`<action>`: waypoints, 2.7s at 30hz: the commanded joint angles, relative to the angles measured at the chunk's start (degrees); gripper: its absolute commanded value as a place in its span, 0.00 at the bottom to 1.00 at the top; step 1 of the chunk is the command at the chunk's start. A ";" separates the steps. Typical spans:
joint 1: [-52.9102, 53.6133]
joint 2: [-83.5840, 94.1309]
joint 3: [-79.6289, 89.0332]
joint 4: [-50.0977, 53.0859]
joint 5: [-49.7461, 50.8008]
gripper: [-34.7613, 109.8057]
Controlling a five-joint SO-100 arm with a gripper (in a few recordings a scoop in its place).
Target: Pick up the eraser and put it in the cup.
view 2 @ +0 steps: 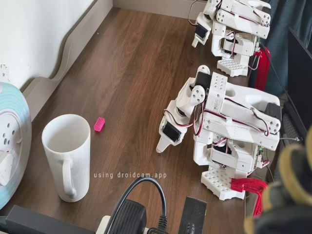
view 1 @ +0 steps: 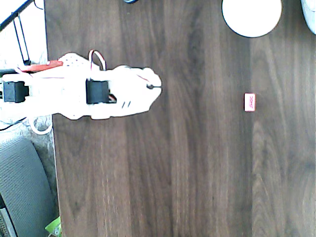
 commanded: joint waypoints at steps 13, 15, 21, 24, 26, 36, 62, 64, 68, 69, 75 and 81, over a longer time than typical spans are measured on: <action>-0.18 2.11 0.88 2.02 -2.46 0.25; -0.18 2.11 0.88 2.02 -2.46 0.25; -0.18 2.11 0.88 2.02 -2.46 0.25; -0.18 2.11 0.88 2.02 -2.46 0.25; -0.18 2.11 0.88 2.02 -2.46 0.25; -0.18 2.11 0.88 2.02 -2.46 0.25; -0.53 2.11 0.88 2.55 -7.21 0.24; -0.97 2.11 0.88 2.55 -7.21 0.24; -1.93 2.11 0.88 2.11 -4.39 0.24; -2.29 2.20 0.53 0.00 -4.31 0.24; 0.79 2.29 -6.68 -15.12 28.39 0.25; 3.25 0.35 -20.21 -20.21 56.87 0.34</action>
